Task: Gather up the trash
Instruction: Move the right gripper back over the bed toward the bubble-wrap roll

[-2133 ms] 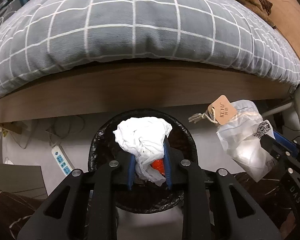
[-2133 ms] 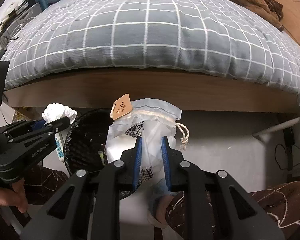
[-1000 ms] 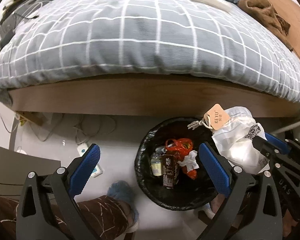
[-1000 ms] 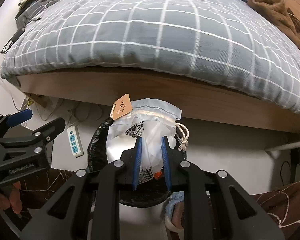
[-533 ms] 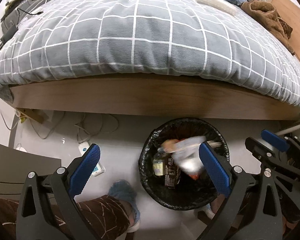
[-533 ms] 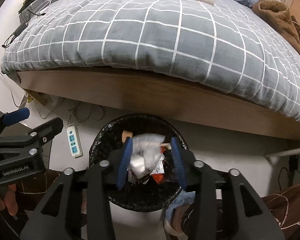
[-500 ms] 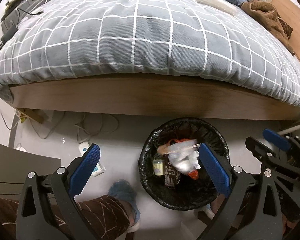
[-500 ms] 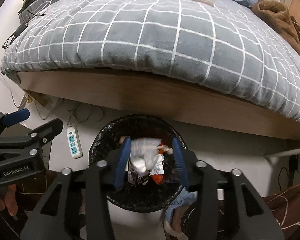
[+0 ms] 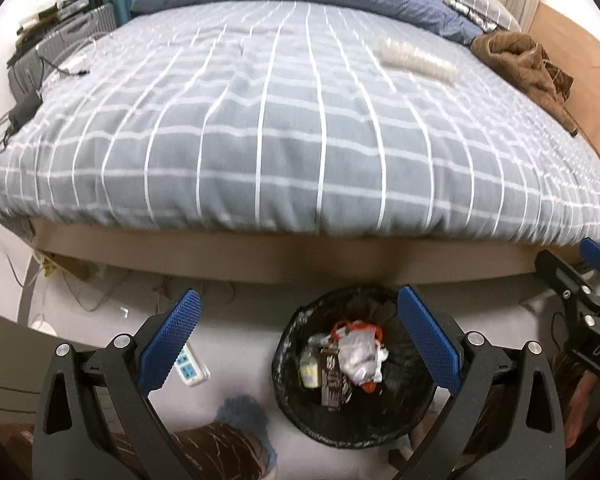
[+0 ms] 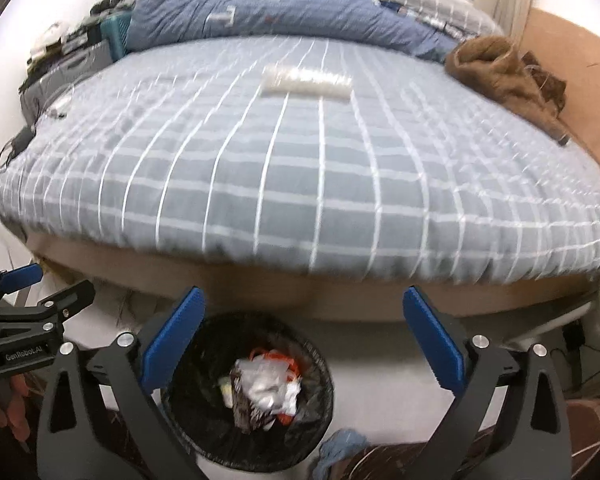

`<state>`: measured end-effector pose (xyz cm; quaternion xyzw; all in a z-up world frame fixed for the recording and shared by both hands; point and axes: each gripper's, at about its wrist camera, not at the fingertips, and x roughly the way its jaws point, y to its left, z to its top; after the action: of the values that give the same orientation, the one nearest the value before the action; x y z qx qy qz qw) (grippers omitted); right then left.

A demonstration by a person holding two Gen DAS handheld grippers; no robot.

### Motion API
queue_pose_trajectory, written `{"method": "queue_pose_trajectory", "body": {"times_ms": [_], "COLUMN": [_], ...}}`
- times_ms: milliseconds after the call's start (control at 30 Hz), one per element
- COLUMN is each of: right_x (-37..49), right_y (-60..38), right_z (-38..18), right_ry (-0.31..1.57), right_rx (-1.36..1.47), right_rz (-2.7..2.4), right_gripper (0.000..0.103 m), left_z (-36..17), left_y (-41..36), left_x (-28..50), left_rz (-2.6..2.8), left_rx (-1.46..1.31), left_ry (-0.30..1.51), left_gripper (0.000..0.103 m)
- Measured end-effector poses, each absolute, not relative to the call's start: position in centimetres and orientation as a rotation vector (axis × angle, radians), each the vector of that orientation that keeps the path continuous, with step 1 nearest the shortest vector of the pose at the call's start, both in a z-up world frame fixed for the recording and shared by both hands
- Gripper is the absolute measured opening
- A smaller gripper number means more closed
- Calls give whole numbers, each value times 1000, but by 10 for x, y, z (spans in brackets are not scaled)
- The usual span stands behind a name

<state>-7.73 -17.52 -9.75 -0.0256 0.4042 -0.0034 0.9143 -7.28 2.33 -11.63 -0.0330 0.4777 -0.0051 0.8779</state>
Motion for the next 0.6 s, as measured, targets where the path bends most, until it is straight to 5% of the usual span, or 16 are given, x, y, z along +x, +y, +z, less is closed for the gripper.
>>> {"method": "queue_pose_trajectory", "body": {"times_ms": [600], "right_x": [-3], "right_y": [-189], "right_z": [-47], "right_ry": [662], "right_rx": [-95], "right_rz": [-24], "right_gripper": [95], "left_z": [-57], "left_y": [17], "left_x": [8], "left_rz": [-9], "left_rx": [-61], "left_ry": [867], "left_gripper": [97]}}
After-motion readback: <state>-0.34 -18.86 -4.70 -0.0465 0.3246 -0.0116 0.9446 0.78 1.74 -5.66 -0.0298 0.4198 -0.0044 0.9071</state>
